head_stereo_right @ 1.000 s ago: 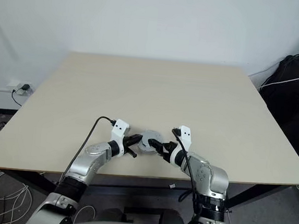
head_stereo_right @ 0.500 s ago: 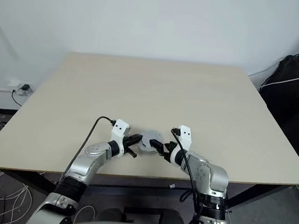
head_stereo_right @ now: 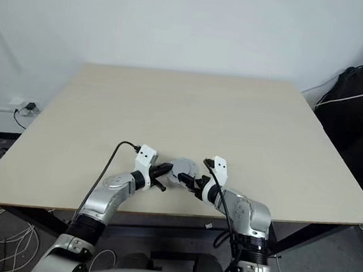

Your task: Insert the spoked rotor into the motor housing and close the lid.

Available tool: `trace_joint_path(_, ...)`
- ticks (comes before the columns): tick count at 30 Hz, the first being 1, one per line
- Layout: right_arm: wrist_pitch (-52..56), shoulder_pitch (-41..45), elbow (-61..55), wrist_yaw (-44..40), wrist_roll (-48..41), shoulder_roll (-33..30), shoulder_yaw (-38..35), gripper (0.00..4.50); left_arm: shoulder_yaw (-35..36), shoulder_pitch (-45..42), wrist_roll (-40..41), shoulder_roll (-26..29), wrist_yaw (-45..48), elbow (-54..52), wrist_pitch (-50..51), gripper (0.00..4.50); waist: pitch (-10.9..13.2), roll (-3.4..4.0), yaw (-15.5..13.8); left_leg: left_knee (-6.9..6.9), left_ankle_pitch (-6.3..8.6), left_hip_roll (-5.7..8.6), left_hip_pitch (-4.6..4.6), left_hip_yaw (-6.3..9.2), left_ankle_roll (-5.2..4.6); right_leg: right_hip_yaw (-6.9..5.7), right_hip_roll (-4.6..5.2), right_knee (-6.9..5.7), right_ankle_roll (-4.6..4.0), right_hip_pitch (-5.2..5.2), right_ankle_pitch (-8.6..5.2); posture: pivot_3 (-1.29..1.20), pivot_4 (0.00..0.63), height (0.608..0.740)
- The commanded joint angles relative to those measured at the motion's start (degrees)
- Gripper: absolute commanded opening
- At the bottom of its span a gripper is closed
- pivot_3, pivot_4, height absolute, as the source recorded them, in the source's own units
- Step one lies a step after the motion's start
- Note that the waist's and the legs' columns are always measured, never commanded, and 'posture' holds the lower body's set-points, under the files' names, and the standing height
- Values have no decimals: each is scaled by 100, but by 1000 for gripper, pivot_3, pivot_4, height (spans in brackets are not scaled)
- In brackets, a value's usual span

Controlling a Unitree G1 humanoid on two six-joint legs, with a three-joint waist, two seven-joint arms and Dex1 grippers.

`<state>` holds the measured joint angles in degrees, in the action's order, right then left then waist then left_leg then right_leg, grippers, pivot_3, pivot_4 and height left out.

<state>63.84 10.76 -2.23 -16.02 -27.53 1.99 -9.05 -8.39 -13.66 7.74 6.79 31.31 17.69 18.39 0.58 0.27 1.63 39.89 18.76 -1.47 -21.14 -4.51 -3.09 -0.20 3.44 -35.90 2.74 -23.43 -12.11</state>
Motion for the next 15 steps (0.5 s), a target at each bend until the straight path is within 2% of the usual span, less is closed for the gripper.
trace_joint_path(1,-90,136,38,5,-199,193,3,4463,-66,59,-14,-2,22,8,110,0,-1,1,8,0,0,0,0,0,0,0,0,0,0,0,0,0,0,740)
trace_joint_path(8,-272,73,267,108,-188,445,11,4463,-68,83,-10,3,26,-30,131,0,-8,5,47,0,-2,-2,7,-1,2,3,-3,-3,1,5,1,0,0,740)
trace_joint_path(15,-387,123,385,288,-258,439,-57,4463,-69,98,-11,4,23,-46,139,0,-14,6,50,0,-2,-6,13,-1,2,4,-3,-3,1,10,1,0,0,740)
